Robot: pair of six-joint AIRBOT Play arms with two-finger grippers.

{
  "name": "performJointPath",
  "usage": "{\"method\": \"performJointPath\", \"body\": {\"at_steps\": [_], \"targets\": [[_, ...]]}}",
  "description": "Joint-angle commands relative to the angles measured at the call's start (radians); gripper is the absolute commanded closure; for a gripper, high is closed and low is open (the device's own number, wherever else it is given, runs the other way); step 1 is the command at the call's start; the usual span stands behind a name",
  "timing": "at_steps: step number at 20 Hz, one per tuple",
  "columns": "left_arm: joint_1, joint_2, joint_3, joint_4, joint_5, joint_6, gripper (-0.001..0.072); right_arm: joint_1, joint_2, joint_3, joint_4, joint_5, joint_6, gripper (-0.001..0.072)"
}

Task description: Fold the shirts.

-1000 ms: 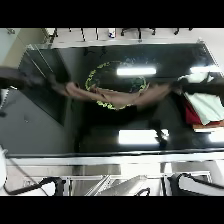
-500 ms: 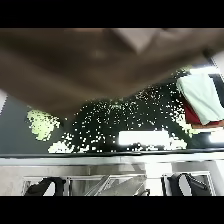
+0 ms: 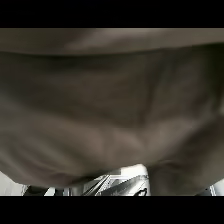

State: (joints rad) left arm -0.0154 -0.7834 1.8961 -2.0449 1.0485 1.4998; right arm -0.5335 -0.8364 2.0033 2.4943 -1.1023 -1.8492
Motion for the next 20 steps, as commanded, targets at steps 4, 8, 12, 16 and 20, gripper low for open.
{"method": "performJointPath", "body": {"at_steps": [4, 8, 12, 16, 20], "targets": [[-0.253, -0.066, 0.055, 0.008, 0.05, -0.002, 0.0691, -0.001, 0.019, 0.002, 0.022, -0.142, 0.041, 0.0696], [-0.424, 0.009, 0.211, 0.029, 0.044, -0.003, 0.0691, -0.001, 0.156, 0.002, 0.019, -0.066, 0.009, 0.0695], [-0.527, 0.166, 0.163, 0.335, 0.048, -0.141, 0.0691, -0.001, 0.205, 0.002, -0.012, -0.013, -0.012, 0.0694], [-0.704, 0.259, -0.084, 0.805, 0.09, -0.309, 0.0691, -0.001, 0.106, -0.035, 0.124, -0.054, -0.037, 0.0695], [-1.01, 0.198, -0.262, 1.398, 0.224, -0.518, 0.0692, 0.091, -0.037, -0.214, 0.146, -0.104, -0.059, 0.0695]]}}
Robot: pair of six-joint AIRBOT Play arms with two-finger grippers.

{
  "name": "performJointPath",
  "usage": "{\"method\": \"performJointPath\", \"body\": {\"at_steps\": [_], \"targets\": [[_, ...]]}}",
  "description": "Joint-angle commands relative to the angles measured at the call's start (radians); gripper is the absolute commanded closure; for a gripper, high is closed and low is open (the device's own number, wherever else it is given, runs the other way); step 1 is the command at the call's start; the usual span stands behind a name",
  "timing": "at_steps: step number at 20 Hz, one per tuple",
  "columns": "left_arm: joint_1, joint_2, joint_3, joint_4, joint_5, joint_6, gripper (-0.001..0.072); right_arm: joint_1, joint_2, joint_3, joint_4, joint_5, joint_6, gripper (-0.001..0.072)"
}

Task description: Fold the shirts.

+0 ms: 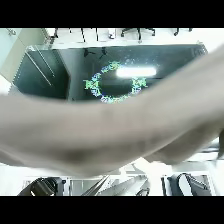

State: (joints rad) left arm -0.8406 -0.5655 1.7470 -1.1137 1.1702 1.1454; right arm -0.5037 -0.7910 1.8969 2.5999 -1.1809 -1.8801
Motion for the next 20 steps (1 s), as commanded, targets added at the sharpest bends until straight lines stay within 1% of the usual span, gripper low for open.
{"method": "performJointPath", "body": {"at_steps": [1, 2, 3, 5, 6, 7, 8, 9, 10, 11, 12, 14, 15, 16, 17, 19, 20], "targets": [[-0.256, -0.05, -0.131, 0.603, 0.164, -0.19, 0.0693, 0.136, -0.113, -0.193, 0.019, 0.004, -0.047, 0.0695], [-0.299, -0.076, -0.139, 0.685, 0.206, -0.197, 0.0693, 0.209, -0.139, -0.278, -0.007, 0.047, -0.062, 0.0695], [-0.31, -0.1, -0.138, 0.71, 0.227, -0.196, 0.0693, 0.288, -0.169, -0.367, -0.047, 0.109, -0.068, 0.0695], [-0.255, -0.138, -0.138, 0.688, 0.224, -0.188, 0.0693, 0.397, -0.228, -0.499, -0.109, 0.233, -0.089, 0.0695], [-0.194, -0.161, -0.138, 0.652, 0.205, -0.179, 0.0693, 0.43, -0.267, -0.533, -0.126, 0.277, -0.089, 0.0695], [-0.111, -0.183, -0.138, 0.57, 0.161, -0.144, 0.0693, 0.447, -0.31, -0.541, -0.142, 0.297, -0.09, 0.0695], [0.0, -0.213, -0.138, 0.457, 0.106, -0.101, 0.0693, 0.455, -0.354, -0.541, -0.143, 0.303, -0.1, 0.0695], [0.15, -0.256, -0.138, 0.309, 0.042, -0.044, 0.0693, 0.46, -0.396, -0.541, -0.143, 0.317, -0.104, 0.0695], [0.325, -0.306, -0.138, 0.127, -0.015, 0.018, 0.0693, 0.464, -0.434, -0.541, -0.143, 0.335, -0.108, 0.0695], [0.494, -0.36, -0.138, -0.087, -0.06, 0.097, 0.0693, 0.464, -0.472, -0.541, -0.144, 0.357, -0.116, 0.0695], [0.67, -0.427, -0.138, -0.337, -0.097, 0.205, 0.0693, 0.464, -0.505, -0.541, -0.144, 0.38, -0.132, 0.0695], [0.949, -0.574, -0.138, -0.768, -0.117, 0.415, 0.0693, 0.464, -0.577, -0.541, -0.143, 0.437, -0.143, 0.0696], [1.041, -0.649, -0.138, -0.908, -0.117, 0.479, 0.0692, 0.464, -0.609, -0.541, -0.14, 0.464, -0.158, 0.0695], [1.101, -0.722, -0.138, -0.986, -0.116, 0.514, 0.0692, 0.465, -0.644, -0.541, -0.119, 0.496, -0.18, 0.0695], [1.137, -0.793, -0.138, -1.017, -0.117, 0.528, 0.0693, 0.465, -0.675, -0.541, -0.09, 0.529, -0.205, 0.0696], [1.149, -0.904, -0.138, -1.019, -0.124, 0.563, 0.0692, 0.465, -0.718, -0.54, -0.039, 0.576, -0.242, 0.0695], [1.14, -0.943, -0.138, -1.029, -0.135, 0.58, 0.0692, 0.466, -0.724, -0.54, -0.037, 0.594, -0.242, 0.0695]]}}
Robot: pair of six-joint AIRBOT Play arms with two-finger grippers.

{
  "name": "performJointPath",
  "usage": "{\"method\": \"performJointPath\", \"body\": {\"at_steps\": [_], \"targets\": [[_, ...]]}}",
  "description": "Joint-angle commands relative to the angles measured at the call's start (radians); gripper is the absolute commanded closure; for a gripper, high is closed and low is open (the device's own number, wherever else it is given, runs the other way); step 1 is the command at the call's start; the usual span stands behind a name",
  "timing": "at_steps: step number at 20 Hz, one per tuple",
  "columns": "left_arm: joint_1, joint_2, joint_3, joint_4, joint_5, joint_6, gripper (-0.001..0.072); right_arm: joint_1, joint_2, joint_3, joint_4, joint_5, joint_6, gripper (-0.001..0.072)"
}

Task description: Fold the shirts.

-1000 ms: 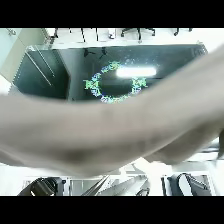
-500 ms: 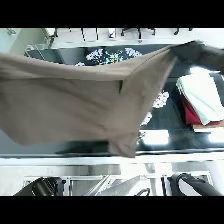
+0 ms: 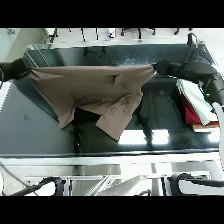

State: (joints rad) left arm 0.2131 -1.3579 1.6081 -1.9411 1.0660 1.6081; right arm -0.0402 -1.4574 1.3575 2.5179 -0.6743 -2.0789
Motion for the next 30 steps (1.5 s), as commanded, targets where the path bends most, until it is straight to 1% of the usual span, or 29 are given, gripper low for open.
{"method": "performJointPath", "body": {"at_steps": [1, 3, 5, 7, 9, 10, 12, 14, 16, 18, 20, 22, 24, 25, 27, 30], "targets": [[0.079, -0.175, 0.003, -0.213, -0.047, 0.124, 0.0692, 0.002, -0.056, 0.003, 0.045, 0.097, -0.046, 0.0695], [0.048, -0.192, 0.034, -0.241, -0.052, 0.148, 0.0693, 0.003, -0.029, 0.032, 0.045, 0.084, -0.046, 0.0695], [0.002, -0.165, 0.122, -0.264, -0.007, 0.169, 0.0692, 0.003, 0.044, 0.07, 0.045, 0.056, -0.046, 0.0695], [-0.054, -0.091, 0.222, -0.289, 0.038, 0.18, 0.0692, 0.002, 0.159, 0.116, 0.04, 0.027, -0.051, 0.0695], [-0.123, 0.022, 0.35, -0.287, 0.086, 0.179, 0.0692, 0.002, 0.31, 0.161, 0.04, -0.005, -0.084, 0.0695], [-0.153, 0.08, 0.406, -0.287, 0.098, 0.175, 0.0692, 0.002, 0.396, 0.183, 0.04, -0.022, -0.084, 0.0695], [-0.205, 0.211, 0.491, -0.285, 0.099, 0.107, 0.0692, 0.002, 0.566, 0.22, 0.026, -0.044, -0.092, 0.0695], [-0.244, 0.351, 0.502, -0.285, 0.076, 0.063, 0.0692, -0.002, 0.719, 0.246, -0.026, -0.043, -0.091, 0.0695], [-0.288, 0.505, 0.443, -0.285, 0.024, 0.059, 0.0693, -0.002, 0.854, 0.262, -0.089, -0.04, -0.088, 0.0695], [-0.342, 0.638, 0.357, -0.284, -0.02, 0.059, 0.0692, -0.002, 0.935, 0.27, -0.173, -0.041, -0.023, 0.0695], [-0.394, 0.737, 0.272, -0.244, -0.051, 0.05, 0.0692, -0.002, 0.97, 0.27, -0.259, -0.063, 0.047, 0.0695], [-0.441, 0.793, 0.193, -0.085, -0.074, -0.05, 0.0692, -0.002, 0.963, 0.269, -0.307, -0.105, 0.088, 0.0695], [-0.491, 0.806, 0.105, 0.09, -0.065, -0.138, 0.0692, -0.002, 0.913, 0.267, -0.311, -0.168, 0.105, 0.0695], [-0.521, 0.789, 0.061, 0.152, -0.058, -0.164, 0.0692, -0.002, 0.875, 0.261, -0.311, -0.2, 0.117, 0.0695], [-0.561, 0.715, -0.02, 0.215, -0.029, -0.18, 0.0693, -0.002, 0.792, 0.223, -0.308, -0.255, 0.144, 0.0695], [-0.522, 0.515, -0.13, 0.188, -0.001, -0.179, 0.0693, 0.0, 0.646, 0.079, -0.296, -0.265, 0.151, 0.0696]]}}
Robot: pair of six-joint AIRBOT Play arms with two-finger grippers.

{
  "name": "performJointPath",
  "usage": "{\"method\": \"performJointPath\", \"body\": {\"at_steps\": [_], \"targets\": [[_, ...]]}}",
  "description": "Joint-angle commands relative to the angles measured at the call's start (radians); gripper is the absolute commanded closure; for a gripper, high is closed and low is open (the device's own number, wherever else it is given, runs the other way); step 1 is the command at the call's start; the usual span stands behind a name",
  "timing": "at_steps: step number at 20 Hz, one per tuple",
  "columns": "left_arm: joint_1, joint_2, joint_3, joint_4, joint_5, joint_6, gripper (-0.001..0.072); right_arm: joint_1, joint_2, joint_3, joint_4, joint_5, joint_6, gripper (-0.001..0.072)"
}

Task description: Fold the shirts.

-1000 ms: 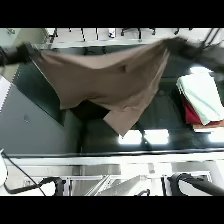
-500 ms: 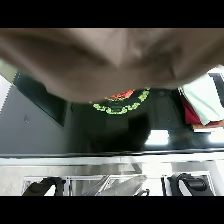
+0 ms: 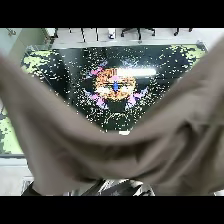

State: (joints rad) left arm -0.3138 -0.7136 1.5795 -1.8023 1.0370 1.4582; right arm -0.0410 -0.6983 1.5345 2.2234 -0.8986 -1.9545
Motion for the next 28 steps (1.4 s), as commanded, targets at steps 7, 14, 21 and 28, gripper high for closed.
{"method": "performJointPath", "body": {"at_steps": [7, 14, 21, 28], "targets": [[0.314, -0.758, -0.198, -0.312, 0.006, 0.21, 0.0693, 0.001, -0.614, -0.365, 0.014, 0.129, 0.025, 0.0696], [0.416, -1.289, 0.227, -0.319, 0.038, 0.196, 0.0693, -0.138, -1.006, -0.188, 0.269, 0.243, -0.04, 0.0696], [0.42, -1.401, 0.526, -0.312, 0.048, 0.13, 0.0692, -0.21, -1.072, 0.086, 0.268, 0.202, -0.013, 0.0696], [0.42, -1.371, 0.399, -0.306, 0.046, 0.137, 0.0692, -0.177, -1.074, 0.043, 0.068, 0.156, 0.056, 0.0696]]}}
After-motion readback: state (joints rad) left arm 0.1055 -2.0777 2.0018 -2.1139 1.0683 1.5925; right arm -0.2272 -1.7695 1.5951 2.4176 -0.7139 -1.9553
